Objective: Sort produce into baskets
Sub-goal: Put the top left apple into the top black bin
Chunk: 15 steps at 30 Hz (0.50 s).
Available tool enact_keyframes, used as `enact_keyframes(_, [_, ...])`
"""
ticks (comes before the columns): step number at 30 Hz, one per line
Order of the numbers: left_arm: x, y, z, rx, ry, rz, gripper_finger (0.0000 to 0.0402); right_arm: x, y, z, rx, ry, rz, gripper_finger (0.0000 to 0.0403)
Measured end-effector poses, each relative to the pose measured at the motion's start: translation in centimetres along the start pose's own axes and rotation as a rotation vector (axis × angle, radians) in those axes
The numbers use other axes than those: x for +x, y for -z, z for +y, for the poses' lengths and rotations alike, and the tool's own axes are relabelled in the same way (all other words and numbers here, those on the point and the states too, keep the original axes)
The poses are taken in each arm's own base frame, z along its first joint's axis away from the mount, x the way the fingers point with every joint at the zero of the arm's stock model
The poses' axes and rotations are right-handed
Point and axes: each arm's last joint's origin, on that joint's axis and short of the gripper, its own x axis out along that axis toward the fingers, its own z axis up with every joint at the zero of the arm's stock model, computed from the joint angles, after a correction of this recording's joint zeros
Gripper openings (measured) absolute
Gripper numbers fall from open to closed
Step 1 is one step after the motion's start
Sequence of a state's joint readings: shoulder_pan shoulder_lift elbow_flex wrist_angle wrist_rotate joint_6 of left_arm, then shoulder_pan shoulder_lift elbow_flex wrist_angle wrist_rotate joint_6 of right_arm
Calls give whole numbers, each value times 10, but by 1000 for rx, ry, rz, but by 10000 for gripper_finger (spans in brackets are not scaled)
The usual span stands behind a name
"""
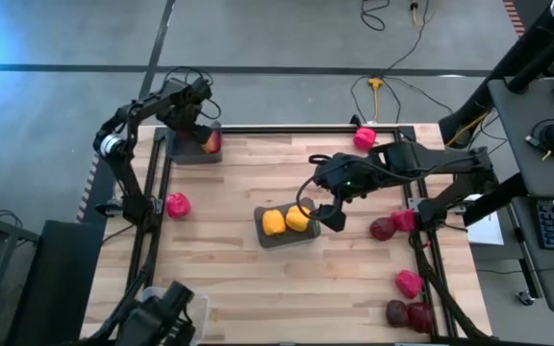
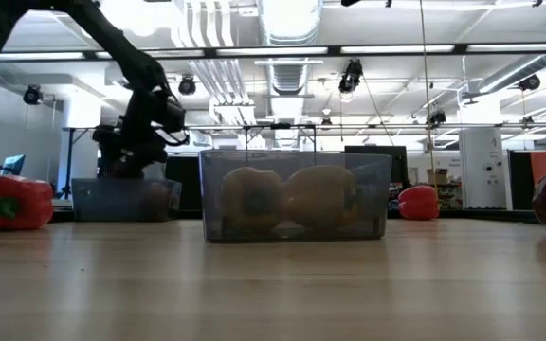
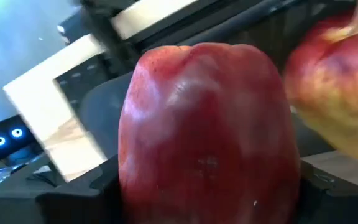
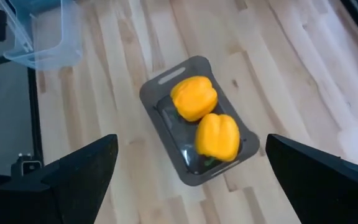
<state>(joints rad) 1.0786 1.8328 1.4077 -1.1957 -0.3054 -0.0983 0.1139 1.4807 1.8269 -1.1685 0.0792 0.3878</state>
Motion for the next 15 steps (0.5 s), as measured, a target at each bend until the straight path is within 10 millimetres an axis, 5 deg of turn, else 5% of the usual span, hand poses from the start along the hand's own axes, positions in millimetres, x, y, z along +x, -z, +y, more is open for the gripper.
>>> enact_keyframes(9, [6,-10,0,-39,-75,30,334,-10,-6,0,4,-11,-32,400])
enact_keyframes(15, [-20,-8,4,-41,-78,31,346,-13,-8,-1,-30,-12,-46,400])
